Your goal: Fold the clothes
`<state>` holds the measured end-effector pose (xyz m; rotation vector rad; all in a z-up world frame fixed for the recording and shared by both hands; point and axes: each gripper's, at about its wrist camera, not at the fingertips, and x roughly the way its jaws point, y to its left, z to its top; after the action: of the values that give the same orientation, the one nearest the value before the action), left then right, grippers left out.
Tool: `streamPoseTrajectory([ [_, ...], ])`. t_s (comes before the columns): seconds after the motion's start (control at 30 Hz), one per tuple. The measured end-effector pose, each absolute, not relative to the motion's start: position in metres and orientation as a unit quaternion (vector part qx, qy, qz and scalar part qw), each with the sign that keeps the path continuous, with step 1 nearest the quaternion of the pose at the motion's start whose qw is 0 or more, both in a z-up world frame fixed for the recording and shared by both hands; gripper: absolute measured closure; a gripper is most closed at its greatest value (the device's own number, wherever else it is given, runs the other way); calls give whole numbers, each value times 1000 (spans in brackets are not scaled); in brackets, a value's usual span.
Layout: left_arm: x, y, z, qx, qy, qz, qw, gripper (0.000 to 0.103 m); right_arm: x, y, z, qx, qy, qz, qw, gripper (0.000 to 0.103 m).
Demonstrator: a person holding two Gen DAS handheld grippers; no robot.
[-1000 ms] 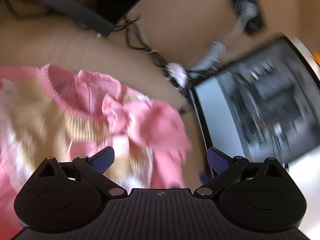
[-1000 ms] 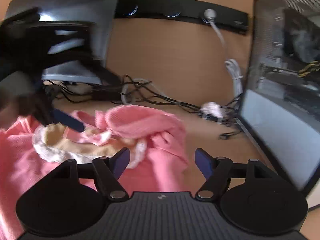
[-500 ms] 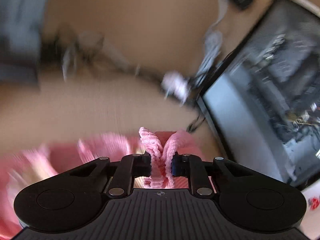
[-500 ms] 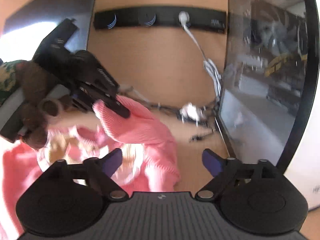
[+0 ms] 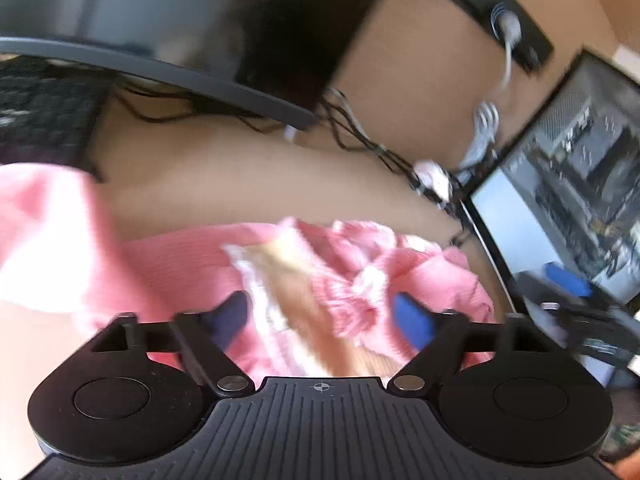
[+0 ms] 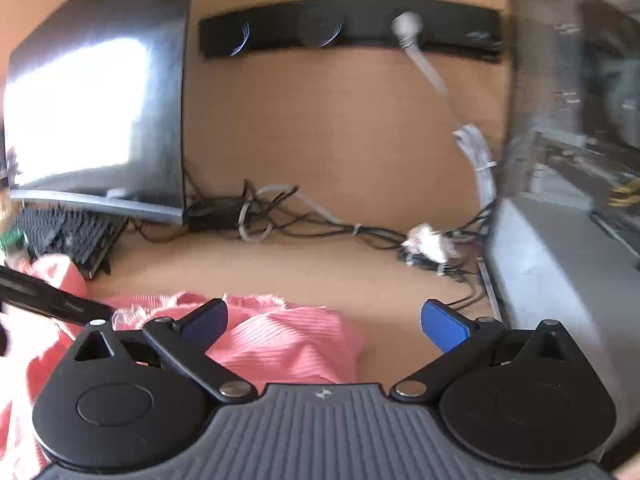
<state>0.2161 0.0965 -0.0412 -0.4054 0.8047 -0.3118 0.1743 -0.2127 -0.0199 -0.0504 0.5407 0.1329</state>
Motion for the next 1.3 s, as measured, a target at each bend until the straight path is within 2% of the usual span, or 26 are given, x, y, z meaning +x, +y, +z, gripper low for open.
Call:
streamPoseTrajectory([
  [0.13, 201, 131, -49, -244, 400, -100, 878, 10, 218, -182, -67, -63, 343, 82, 933, 0],
  [0.27, 185, 168, -58, -306, 391, -28, 868, 9, 241, -180, -91, -62, 370, 69, 925, 0],
  [0.53, 189, 219, -80, -393, 359, 78, 843, 9, 258, -168, -95, -151, 334, -4, 930, 0],
  [0.73, 207, 222, -91, -403, 325, 98, 850, 11, 229, -183, -67, -106, 323, 20, 940, 0],
  [0.77, 212, 222, -91, -393, 319, 107, 856, 15, 222, -182, -64, -101, 325, 32, 940, 0],
  [0.83, 223, 220, -93, -378, 310, 125, 864, 39, 210, -182, -61, -94, 334, 47, 937, 0],
  [0.9, 235, 221, -95, -358, 311, 137, 870, 93, 202, -183, -58, -83, 341, 53, 935, 0],
  [0.97, 238, 218, -86, -315, 300, 134, 891, 95, 195, -188, -55, -73, 343, 54, 935, 0],
  [1.13, 229, 163, -26, -140, 220, 65, 963, 97, 173, -204, -49, -35, 339, 85, 936, 0],
  [1.3, 226, 96, 8, -103, 181, -27, 978, 97, 161, -205, -66, -22, 363, 113, 924, 0],
])
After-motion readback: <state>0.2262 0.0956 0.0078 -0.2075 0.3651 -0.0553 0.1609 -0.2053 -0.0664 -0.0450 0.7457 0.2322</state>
